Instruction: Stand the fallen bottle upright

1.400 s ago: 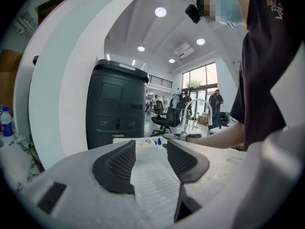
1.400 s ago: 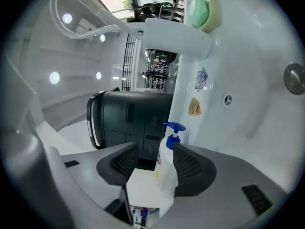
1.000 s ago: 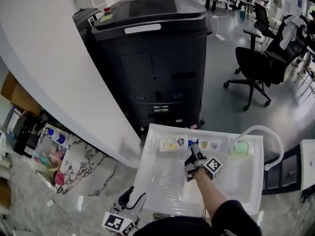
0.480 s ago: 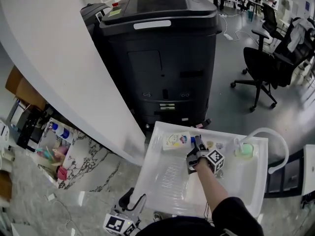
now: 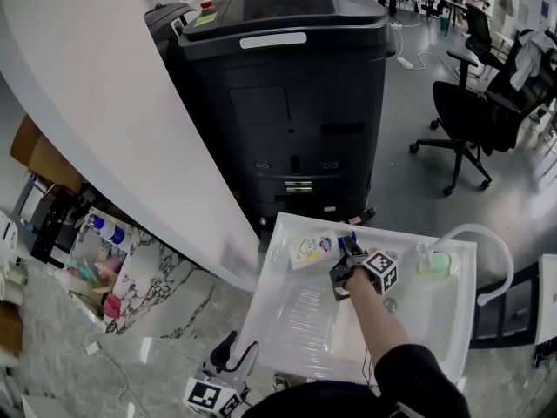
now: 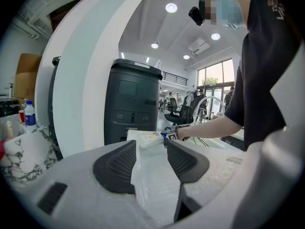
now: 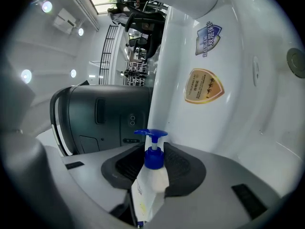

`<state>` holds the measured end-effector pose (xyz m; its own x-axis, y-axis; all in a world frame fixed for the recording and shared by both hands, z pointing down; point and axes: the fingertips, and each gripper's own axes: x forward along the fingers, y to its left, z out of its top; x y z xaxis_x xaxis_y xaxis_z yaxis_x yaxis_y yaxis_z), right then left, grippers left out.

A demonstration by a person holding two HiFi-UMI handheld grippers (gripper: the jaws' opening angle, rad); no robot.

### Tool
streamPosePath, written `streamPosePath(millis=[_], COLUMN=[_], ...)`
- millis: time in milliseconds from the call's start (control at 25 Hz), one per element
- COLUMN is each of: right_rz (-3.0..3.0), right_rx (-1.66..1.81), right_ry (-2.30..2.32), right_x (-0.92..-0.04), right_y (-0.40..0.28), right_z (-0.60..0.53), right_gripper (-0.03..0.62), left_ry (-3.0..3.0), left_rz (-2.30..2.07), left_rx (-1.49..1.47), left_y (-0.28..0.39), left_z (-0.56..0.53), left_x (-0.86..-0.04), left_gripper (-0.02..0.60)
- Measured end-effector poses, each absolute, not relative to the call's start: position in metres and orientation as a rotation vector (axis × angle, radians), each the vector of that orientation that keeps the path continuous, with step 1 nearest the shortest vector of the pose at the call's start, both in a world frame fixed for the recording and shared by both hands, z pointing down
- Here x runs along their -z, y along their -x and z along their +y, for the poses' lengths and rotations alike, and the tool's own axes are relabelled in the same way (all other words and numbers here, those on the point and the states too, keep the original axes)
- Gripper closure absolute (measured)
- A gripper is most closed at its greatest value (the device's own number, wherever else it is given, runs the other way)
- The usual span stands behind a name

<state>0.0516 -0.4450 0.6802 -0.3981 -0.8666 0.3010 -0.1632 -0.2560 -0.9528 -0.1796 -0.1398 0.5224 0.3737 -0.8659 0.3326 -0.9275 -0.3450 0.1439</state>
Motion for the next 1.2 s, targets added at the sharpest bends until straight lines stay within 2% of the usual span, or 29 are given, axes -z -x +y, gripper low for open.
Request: streamPosePath(millis=[1200], right_rz=[2.257], right_rx=[1.063], right_ry=[1.516], right_x=[-0.568], right_y=[-0.094], right_z=[-0.416], right_gripper=[0.473], left_ry=[-2.435], left_rz=[-1.550], left_rx=[-0.161], left_y=[0.197], left_z=[-0.142], left_x=[-0.508], left_gripper=[0.377])
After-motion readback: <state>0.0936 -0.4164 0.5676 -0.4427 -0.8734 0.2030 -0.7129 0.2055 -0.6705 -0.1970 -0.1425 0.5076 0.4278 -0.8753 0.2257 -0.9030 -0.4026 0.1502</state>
